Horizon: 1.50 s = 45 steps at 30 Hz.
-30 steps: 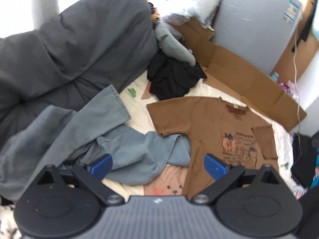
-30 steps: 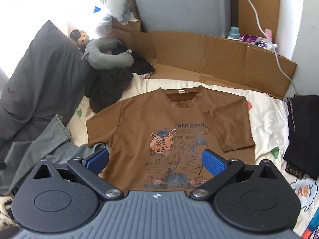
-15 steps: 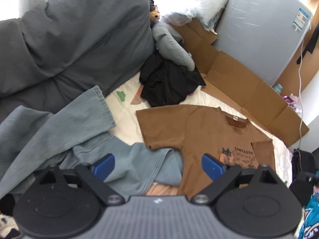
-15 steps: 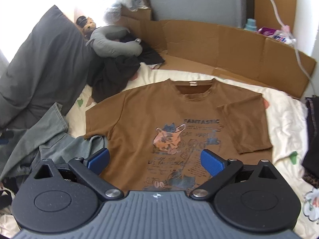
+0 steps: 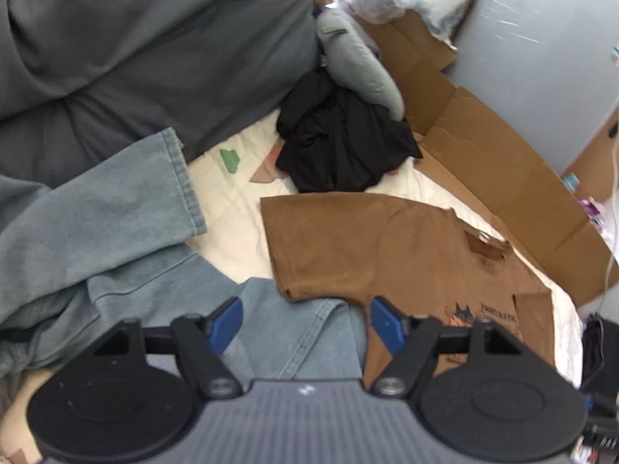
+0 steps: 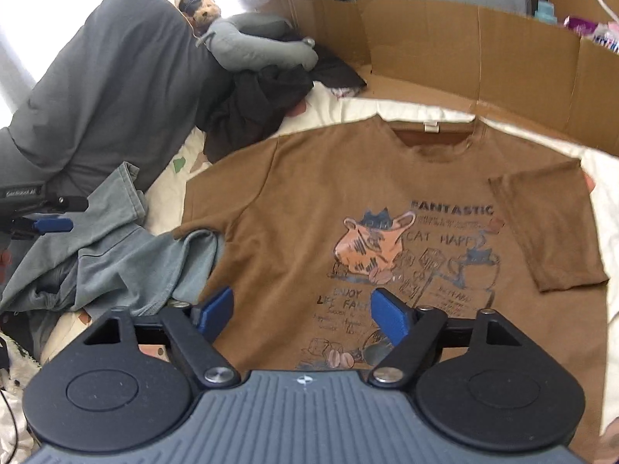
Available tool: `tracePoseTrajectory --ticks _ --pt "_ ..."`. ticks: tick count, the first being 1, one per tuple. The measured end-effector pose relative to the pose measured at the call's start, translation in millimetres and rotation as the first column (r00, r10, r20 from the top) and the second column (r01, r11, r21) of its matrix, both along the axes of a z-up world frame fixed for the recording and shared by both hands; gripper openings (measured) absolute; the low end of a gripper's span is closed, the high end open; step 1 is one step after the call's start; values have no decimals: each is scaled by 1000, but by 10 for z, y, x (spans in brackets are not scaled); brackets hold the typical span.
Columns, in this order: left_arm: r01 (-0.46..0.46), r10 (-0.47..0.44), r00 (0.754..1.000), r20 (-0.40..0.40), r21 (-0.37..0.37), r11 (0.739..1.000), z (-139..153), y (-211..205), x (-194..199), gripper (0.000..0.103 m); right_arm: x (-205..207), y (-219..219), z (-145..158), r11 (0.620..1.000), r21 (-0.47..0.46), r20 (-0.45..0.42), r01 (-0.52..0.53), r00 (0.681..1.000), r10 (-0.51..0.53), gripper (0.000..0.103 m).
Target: Fold clothes
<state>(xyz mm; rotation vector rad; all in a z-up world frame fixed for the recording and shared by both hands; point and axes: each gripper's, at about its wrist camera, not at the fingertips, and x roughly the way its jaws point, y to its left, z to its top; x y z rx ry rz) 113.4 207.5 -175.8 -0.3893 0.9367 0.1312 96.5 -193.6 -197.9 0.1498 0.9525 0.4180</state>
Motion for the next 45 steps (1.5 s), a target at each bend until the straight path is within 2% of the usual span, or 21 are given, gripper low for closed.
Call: tracePoseTrajectory --ticks 3,6,8,10,13,16,21,24,28,32,36,39,42,45 --pt "-32 33 999 19 -35 999 -157 7 87 68 37 39 -169 1000 -1 -1 -12 1000 12 75" --pt "-52 53 999 9 -78 996 -373 -9 178 68 59 89 -317 999 -10 1 -38 999 38 75" --pt "-87 87 996 -5 -102 991 -534 -13 216 63 70 125 -405 999 -13 2 -53 999 53 75" --pt "-134 135 991 -3 -149 980 -666 5 220 59 78 156 -452 998 -5 13 -57 998 57 75" --pt "-181 187 982 12 -194 964 -788 27 204 59 108 217 -502 998 28 36 -57 998 56 75" --pt "-212 221 975 9 -235 948 -935 58 236 59 172 330 -595 996 29 32 -82 996 81 69" --pt "-325 351 936 4 -363 873 -1180 170 310 54 338 539 -759 991 -7 28 -131 991 131 44" --pt "-361 397 918 -9 -438 824 -1303 213 377 54 468 673 -792 988 -18 49 -154 987 155 37" --pt "-417 454 890 -39 -470 778 -1429 252 411 53 636 857 -835 986 -32 68 -165 984 167 33" --pt "-500 532 841 -100 -518 694 -1559 236 351 50 783 1052 -878 988 -32 57 -148 987 150 34" --pt "-534 569 815 -110 -523 665 -1605 149 318 43 891 1192 -915 995 -29 31 -96 995 96 34" --pt "-559 603 789 -120 -547 623 -1652 155 296 42 936 1264 -930 996 -24 15 -80 997 81 34" --pt "-584 628 767 -131 -548 599 -1676 151 296 42 965 1333 -947 996 -32 11 -86 996 86 35" --pt "-579 640 762 -103 -552 601 -1656 113 278 42 993 1381 -977 997 -33 -8 -75 997 75 35"
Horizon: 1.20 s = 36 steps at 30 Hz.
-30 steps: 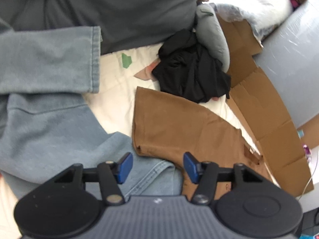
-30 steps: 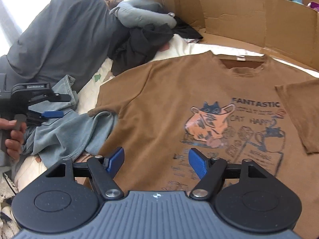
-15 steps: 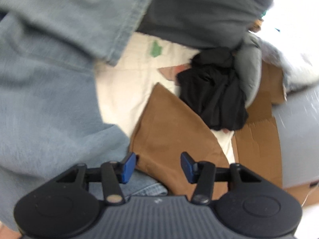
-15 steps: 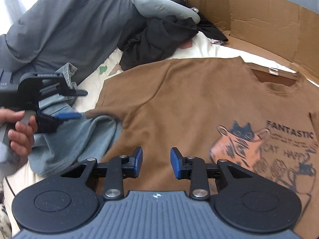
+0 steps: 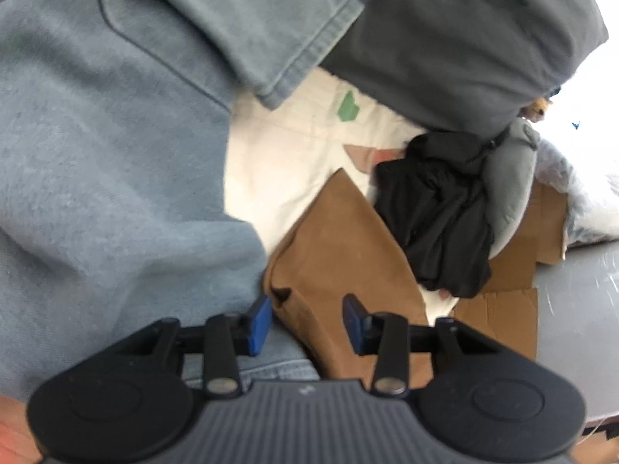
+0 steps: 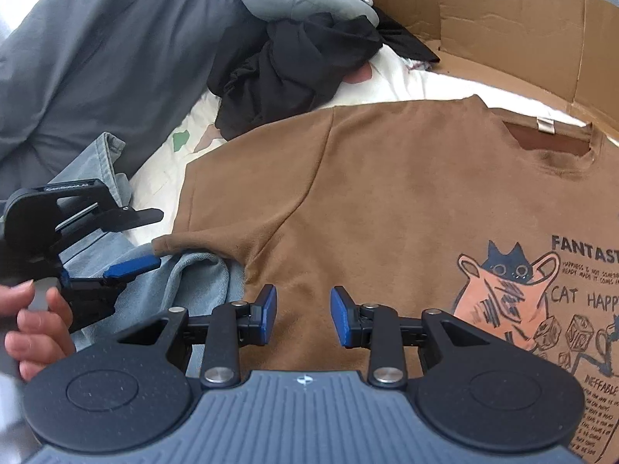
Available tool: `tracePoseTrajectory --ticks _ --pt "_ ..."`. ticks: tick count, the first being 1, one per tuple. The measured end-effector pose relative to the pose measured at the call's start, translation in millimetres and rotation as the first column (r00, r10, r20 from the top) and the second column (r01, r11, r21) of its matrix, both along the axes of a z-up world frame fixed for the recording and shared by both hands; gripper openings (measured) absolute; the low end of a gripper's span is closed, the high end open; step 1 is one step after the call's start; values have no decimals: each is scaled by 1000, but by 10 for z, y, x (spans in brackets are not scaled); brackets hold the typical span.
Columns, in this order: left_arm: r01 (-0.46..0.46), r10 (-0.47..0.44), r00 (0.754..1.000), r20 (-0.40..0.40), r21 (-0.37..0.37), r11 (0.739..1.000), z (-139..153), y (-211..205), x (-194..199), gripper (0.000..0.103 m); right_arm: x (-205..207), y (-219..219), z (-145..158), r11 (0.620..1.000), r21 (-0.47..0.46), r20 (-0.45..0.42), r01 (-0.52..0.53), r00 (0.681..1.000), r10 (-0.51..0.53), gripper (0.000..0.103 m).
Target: Fold clothes
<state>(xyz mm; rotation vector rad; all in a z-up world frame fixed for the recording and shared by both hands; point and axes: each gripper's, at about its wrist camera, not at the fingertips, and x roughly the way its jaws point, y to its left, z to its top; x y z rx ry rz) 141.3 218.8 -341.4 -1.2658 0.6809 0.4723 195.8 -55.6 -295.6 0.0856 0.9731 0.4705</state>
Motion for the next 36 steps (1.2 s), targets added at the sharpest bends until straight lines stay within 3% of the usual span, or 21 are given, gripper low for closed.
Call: tracePoseTrajectory --ticks 5,9,10,12,13,16,18,20,26,36 --pt "-8 8 1000 -11 -60 998 -145 -52 7 42 22 98 -51 1000 2 -31 0 1000 0 35" --pt "33 -33 999 -12 -18 999 -154 -60 67 42 18 153 -58 1000 14 -38 -7 999 7 35" --pt "37 -37 999 -8 -27 999 -177 -48 80 40 19 164 -59 1000 19 -41 -7 999 8 35" --pt "24 -24 1000 -2 -46 999 -211 -31 71 16 32 199 -63 1000 20 -42 -7 999 8 35" --pt "24 -24 1000 -4 -50 998 -225 -18 65 11 46 210 -60 1000 26 -43 -6 999 7 34" --pt "34 -33 999 10 -30 999 -200 29 48 11 106 245 -63 999 40 -50 -5 999 7 32" --pt "59 -59 998 31 1 998 -136 56 66 11 160 267 -87 999 47 -65 -5 998 8 12" --pt "89 -91 995 52 39 995 -52 70 97 11 213 288 -111 999 55 -80 -4 997 8 7" --pt "165 -175 982 68 136 977 133 16 183 10 287 309 -125 992 124 -101 31 995 -18 5" --pt "241 -264 959 100 197 950 242 -67 232 9 397 417 -329 987 150 -175 54 984 -28 1"
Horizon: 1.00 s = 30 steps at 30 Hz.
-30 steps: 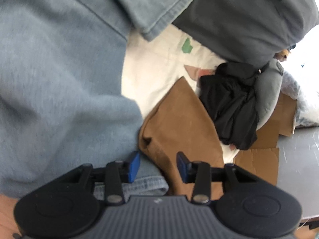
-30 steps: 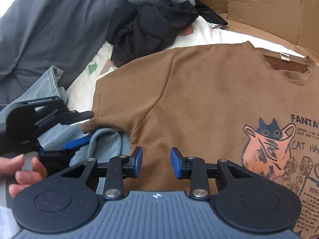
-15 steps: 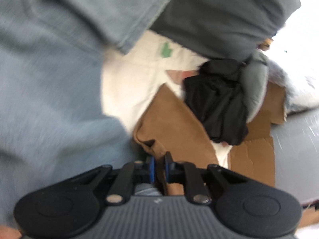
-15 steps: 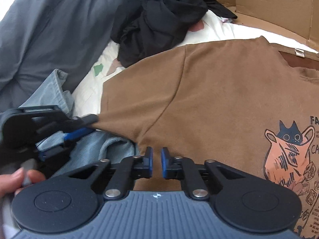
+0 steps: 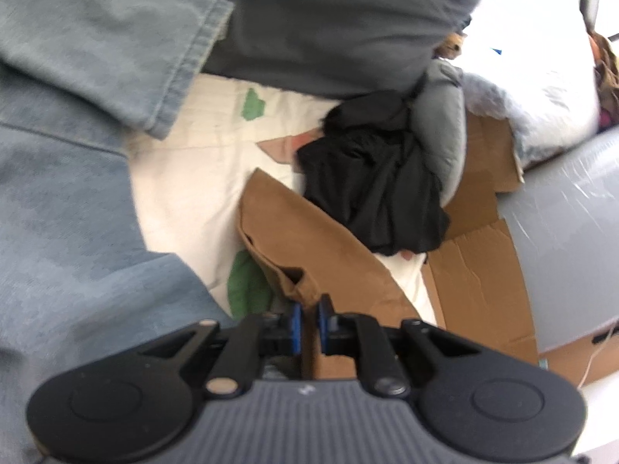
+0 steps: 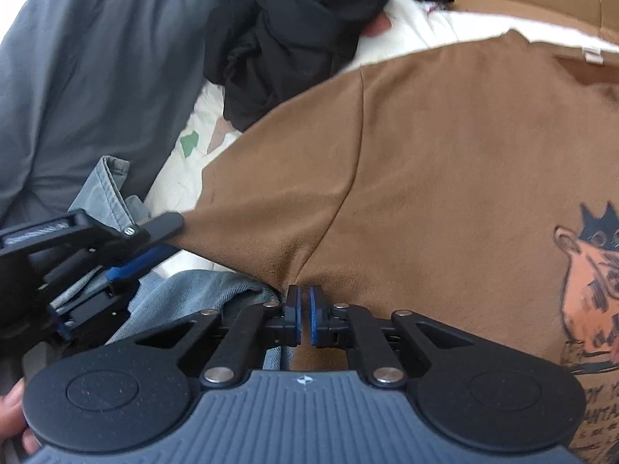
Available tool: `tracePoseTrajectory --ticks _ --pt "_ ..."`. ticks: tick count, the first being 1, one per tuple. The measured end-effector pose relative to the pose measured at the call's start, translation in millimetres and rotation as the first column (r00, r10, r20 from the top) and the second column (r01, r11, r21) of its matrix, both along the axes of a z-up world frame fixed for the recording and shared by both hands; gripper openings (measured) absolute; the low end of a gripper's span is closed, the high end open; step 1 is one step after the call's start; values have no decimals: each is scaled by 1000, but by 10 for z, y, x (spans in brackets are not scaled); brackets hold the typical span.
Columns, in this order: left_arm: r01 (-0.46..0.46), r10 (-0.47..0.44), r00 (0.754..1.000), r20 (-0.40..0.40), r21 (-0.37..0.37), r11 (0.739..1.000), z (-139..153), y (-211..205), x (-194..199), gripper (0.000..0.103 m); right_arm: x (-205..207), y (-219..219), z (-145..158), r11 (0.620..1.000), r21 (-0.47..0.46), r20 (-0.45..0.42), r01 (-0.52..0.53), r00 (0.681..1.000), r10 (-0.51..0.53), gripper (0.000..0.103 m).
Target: Fold clothes
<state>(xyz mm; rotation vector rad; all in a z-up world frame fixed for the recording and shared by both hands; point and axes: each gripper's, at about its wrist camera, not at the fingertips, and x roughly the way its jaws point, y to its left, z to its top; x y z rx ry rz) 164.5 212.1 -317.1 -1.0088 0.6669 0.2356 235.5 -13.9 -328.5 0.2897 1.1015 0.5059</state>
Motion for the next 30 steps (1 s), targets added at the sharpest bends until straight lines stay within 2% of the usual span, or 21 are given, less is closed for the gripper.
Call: tracePoseTrajectory --ticks 9,16,20,24,26,29,30 --pt "152 -151 986 72 -17 988 76 -247 68 7 13 89 -179 999 -30 -11 -27 1000 27 2" --pt "206 -196 975 103 -87 975 -41 -358 30 7 100 16 -294 999 32 -47 -14 999 16 7" --pt "231 -221 969 108 -91 969 -94 -428 4 7 99 69 -287 998 9 -11 -56 998 56 7" --pt "259 -252 962 103 -65 964 -109 -472 0 7 82 4 -222 999 13 -13 -40 999 40 8" --pt "273 -267 959 100 -56 960 -125 -476 10 7 70 -30 -189 999 15 -13 -31 999 31 13" --pt "282 -276 956 97 -47 958 -137 -479 16 7 -32 -182 -101 1000 16 5 -7 1000 7 35" --pt "288 -283 954 96 -39 957 -133 -485 21 7 -69 -245 -76 1000 14 14 -3 1000 3 38"
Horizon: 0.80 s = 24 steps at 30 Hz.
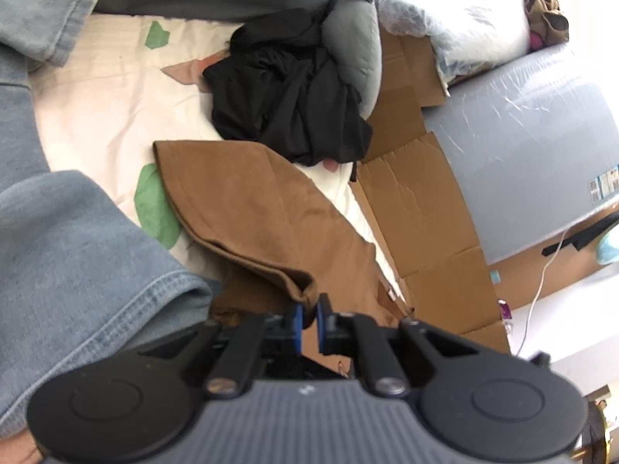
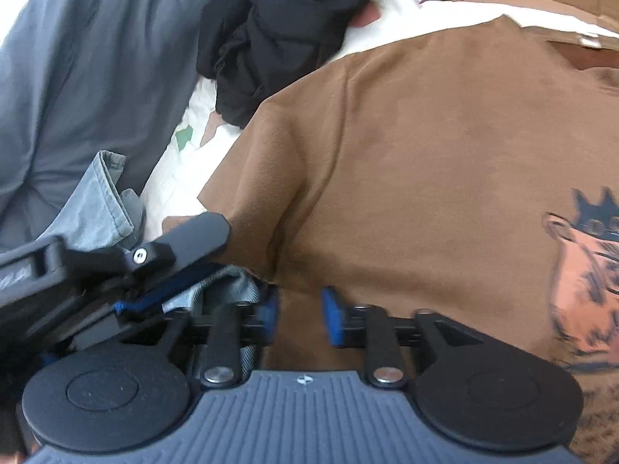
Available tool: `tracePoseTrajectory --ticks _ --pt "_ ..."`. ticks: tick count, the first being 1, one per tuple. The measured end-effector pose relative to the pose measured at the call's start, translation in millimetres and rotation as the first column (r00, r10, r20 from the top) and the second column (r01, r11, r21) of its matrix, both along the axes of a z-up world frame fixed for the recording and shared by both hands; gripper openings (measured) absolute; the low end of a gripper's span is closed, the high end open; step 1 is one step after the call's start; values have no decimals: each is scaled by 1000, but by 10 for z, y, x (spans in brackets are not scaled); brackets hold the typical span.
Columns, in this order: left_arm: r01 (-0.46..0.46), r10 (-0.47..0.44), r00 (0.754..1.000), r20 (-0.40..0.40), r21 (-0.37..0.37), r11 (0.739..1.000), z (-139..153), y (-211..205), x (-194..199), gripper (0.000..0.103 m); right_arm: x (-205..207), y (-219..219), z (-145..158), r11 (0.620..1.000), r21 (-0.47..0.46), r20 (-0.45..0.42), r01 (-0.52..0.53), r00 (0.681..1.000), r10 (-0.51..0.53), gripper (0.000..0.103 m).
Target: Fold clothes
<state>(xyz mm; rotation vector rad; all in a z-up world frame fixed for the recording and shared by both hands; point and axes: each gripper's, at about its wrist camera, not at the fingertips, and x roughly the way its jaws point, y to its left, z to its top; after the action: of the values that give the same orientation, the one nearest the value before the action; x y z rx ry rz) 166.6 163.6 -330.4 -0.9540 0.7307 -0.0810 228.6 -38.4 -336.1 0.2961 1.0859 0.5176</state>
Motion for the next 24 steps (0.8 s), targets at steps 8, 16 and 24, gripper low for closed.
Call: tracePoseTrajectory --ticks 8,16,24 --pt "82 -81 997 -14 117 990 30 -138 42 7 -292 -827 76 987 -46 -19 154 988 -155 46" --pt "207 -185 976 -113 231 951 -181 -467 138 8 -355 -993 83 981 -108 -26 159 986 -163 46" --pt "256 -217 963 -160 293 921 -29 -440 28 49 -211 -769 304 984 -150 71 93 994 -83 46"
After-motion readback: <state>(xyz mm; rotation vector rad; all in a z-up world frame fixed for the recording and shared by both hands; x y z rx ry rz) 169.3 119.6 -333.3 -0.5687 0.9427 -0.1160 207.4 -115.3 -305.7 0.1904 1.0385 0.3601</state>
